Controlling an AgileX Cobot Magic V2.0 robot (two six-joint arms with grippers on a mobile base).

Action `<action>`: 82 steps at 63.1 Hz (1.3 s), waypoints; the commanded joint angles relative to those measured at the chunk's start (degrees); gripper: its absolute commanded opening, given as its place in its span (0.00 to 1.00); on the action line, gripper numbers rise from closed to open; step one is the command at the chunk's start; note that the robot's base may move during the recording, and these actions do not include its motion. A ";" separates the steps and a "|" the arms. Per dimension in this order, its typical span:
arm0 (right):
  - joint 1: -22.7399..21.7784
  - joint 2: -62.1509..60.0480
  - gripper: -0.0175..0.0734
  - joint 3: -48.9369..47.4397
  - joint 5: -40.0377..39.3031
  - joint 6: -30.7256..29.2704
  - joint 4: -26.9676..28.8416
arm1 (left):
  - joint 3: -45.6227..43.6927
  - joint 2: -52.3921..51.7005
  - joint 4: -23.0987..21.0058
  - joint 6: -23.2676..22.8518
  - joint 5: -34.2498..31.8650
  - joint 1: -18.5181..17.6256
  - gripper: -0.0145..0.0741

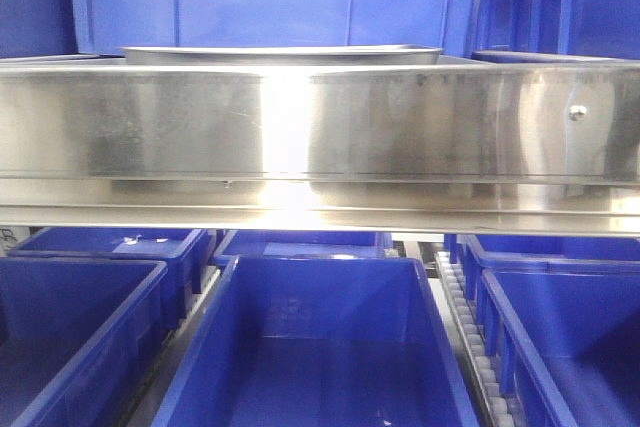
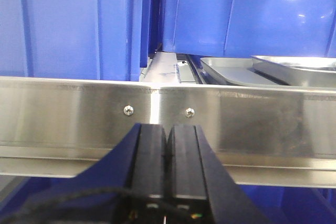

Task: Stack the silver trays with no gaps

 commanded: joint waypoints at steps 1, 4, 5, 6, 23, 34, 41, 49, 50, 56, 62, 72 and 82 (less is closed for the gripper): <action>-0.10 0.63 0.25 -1.70 -5.17 -0.60 -1.00 | -0.23 -2.07 -0.50 0.10 -5.69 0.19 0.11; -0.10 0.63 0.25 -1.70 -5.17 -0.60 -1.00 | -0.23 -2.07 -0.50 0.10 -5.69 0.19 0.11; -0.10 0.63 0.25 -1.70 -5.17 -0.60 -1.00 | -0.23 -2.07 -0.50 0.10 -5.69 0.19 0.11; -0.10 0.63 0.25 -1.70 -5.17 -0.60 -1.21 | -0.23 -2.07 -0.50 0.10 -5.69 0.19 0.11; -2.67 0.63 0.25 -0.81 -6.41 -0.60 -2.25 | -0.23 -2.07 -0.50 0.10 -5.69 0.19 0.11; -13.35 0.56 0.25 3.40 -12.51 -0.66 3.23 | -0.23 -2.07 -0.50 0.10 -5.69 0.19 0.11; -21.03 0.56 0.25 7.44 -16.80 -1.12 6.03 | -0.23 -2.07 -0.50 0.10 -5.69 0.19 0.11; -25.04 -0.01 0.25 11.62 -21.42 -2.92 5.72 | -0.23 -2.07 -0.50 0.10 -5.69 0.19 0.11; -25.25 -0.20 0.25 12.05 -21.84 -3.41 6.03 | -0.23 -2.07 -0.50 0.10 -5.69 0.19 0.11; -26.21 -2.37 0.25 14.90 -24.41 -6.34 6.03 | -0.23 -2.07 -0.50 0.10 -5.69 0.19 0.11; -26.88 -5.35 0.25 17.59 -25.40 -7.62 6.03 | -0.23 -2.07 -0.50 0.10 -5.69 0.19 0.11; -27.34 -7.76 0.25 20.65 -24.41 -7.74 5.63 | -0.23 -2.07 -0.50 0.10 -5.69 0.19 0.11; -27.34 -7.83 0.25 20.70 -24.41 -7.94 5.08 | -0.23 -1.96 -0.50 0.10 -5.69 0.19 0.11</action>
